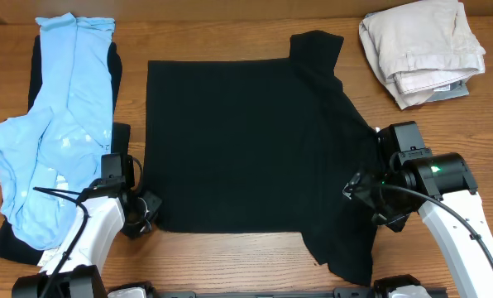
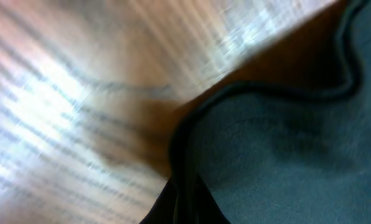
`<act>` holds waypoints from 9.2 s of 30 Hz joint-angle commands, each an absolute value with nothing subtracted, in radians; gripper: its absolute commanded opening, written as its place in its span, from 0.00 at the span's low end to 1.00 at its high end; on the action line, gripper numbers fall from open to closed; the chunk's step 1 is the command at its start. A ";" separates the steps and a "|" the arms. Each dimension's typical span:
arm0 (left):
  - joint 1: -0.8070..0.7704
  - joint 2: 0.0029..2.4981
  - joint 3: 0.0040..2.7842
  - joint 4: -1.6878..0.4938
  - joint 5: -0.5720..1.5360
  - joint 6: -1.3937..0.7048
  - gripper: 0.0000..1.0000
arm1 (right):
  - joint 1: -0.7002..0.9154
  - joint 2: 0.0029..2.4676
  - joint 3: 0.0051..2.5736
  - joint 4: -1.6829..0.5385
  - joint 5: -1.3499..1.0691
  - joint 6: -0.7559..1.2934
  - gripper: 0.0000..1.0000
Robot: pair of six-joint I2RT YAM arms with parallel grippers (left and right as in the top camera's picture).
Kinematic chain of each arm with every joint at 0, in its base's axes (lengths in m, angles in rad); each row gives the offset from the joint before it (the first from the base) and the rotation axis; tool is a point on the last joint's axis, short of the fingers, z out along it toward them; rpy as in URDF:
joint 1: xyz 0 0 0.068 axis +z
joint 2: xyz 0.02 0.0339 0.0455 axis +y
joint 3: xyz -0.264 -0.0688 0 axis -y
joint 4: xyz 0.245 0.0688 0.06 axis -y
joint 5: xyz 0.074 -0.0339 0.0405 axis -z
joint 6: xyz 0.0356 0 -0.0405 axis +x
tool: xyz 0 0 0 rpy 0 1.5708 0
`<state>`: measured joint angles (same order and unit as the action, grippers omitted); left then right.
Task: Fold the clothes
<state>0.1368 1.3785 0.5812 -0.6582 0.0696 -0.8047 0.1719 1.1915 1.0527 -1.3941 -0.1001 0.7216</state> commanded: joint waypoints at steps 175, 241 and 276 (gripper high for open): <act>0.157 1.943 1.212 -0.505 0.070 -0.047 0.82 | 0.235 1.643 1.141 -1.127 -0.091 0.367 0.79; 0.148 1.974 1.559 -1.092 0.107 -0.023 1.00 | 0.075 1.648 1.407 -0.875 -0.193 0.122 0.73; -0.060 1.975 1.172 -0.796 -0.047 -0.239 0.92 | 0.162 1.942 1.220 -0.924 -0.132 0.316 0.72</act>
